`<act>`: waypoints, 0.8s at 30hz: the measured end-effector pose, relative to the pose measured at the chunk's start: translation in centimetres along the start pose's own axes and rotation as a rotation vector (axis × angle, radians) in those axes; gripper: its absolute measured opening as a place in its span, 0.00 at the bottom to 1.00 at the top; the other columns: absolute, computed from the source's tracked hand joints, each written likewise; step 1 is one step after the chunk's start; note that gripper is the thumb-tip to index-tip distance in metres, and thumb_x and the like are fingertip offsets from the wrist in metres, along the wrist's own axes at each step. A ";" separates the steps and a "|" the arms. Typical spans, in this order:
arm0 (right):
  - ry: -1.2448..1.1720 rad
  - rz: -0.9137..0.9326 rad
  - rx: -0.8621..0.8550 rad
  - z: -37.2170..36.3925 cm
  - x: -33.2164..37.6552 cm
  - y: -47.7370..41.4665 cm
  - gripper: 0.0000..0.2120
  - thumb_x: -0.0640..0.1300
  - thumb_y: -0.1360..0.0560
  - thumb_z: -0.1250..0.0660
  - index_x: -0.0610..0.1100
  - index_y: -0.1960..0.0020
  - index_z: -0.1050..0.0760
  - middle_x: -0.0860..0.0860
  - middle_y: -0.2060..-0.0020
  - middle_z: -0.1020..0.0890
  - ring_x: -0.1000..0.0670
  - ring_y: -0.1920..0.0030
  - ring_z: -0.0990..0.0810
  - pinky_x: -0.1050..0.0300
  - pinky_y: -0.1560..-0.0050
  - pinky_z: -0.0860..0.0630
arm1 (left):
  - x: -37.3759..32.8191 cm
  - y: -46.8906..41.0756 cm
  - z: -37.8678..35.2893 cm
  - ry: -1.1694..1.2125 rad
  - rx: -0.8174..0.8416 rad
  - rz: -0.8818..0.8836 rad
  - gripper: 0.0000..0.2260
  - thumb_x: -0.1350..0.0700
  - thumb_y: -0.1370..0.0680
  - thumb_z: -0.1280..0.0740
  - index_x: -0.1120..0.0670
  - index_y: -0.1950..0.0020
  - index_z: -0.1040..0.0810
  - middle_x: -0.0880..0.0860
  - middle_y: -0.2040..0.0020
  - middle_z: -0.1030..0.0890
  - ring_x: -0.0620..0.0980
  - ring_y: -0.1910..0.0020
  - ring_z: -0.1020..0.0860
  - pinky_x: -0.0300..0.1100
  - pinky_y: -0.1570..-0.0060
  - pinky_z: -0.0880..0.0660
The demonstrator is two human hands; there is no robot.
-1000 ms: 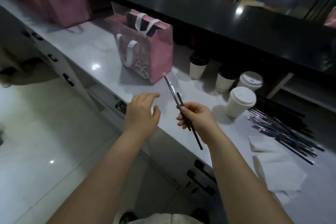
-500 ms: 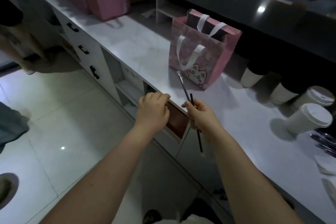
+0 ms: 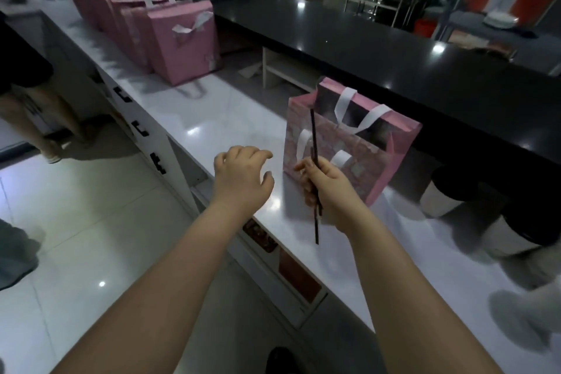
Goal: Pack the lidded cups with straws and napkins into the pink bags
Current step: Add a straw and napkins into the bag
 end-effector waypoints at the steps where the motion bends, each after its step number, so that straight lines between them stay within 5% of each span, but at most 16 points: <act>1: -0.032 0.020 0.024 0.3 0.9 -1.0 0.12 0.49 0.17 0.44 0.44 0.51 0.26 0.53 0.71 0.30 0.54 0.72 0.35 0.60 0.71 0.37 | 0.0 -1.7 0.3 -0.001 -0.026 0.005 0.16 0.52 0.25 0.33 0.50 0.37 0.21 0.49 0.41 0.20 0.54 0.37 0.28 0.51 0.39 0.38; 8: -0.216 0.110 0.200 1.9 6.8 -6.2 0.13 0.47 0.17 0.46 0.45 0.51 0.24 0.49 0.67 0.29 0.50 0.69 0.33 0.57 0.67 0.34 | -0.7 -11.0 1.7 0.016 -0.187 -0.031 0.15 0.54 0.27 0.31 0.52 0.40 0.20 0.52 0.44 0.19 0.56 0.42 0.25 0.51 0.43 0.34; 14: -0.195 0.284 0.131 5.3 11.3 -9.6 0.10 0.38 0.20 0.42 0.43 0.45 0.23 0.45 0.61 0.20 0.47 0.58 0.19 0.52 0.53 0.23 | -3.1 -17.7 1.4 0.082 -0.175 -0.184 0.16 0.54 0.27 0.29 0.52 0.39 0.21 0.53 0.43 0.19 0.57 0.41 0.25 0.51 0.44 0.33; 20: -0.110 0.513 -0.081 8.1 14.5 -11.6 0.12 0.28 0.22 0.43 0.37 0.42 0.26 0.40 0.52 0.17 0.37 0.45 0.19 0.42 0.40 0.24 | -5.0 -22.7 -1.7 0.306 0.058 -0.444 0.15 0.59 0.29 0.27 0.52 0.42 0.18 0.50 0.45 0.18 0.54 0.42 0.24 0.55 0.42 0.28; 24: -0.113 0.586 -0.225 9.0 15.2 -11.8 0.13 0.26 0.23 0.41 0.37 0.42 0.26 0.41 0.52 0.16 0.37 0.43 0.19 0.47 0.41 0.24 | -5.1 -25.6 -4.2 0.459 0.289 -0.619 0.13 0.60 0.30 0.26 0.49 0.47 0.17 0.42 0.52 0.21 0.44 0.47 0.26 0.44 0.45 0.26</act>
Point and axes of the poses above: each hand's wrist, its own y-axis away from the middle knuckle, its own z-axis out of the back of the hand, x = y × z, the point moved 2 cm from there along -y, towards the middle knuckle
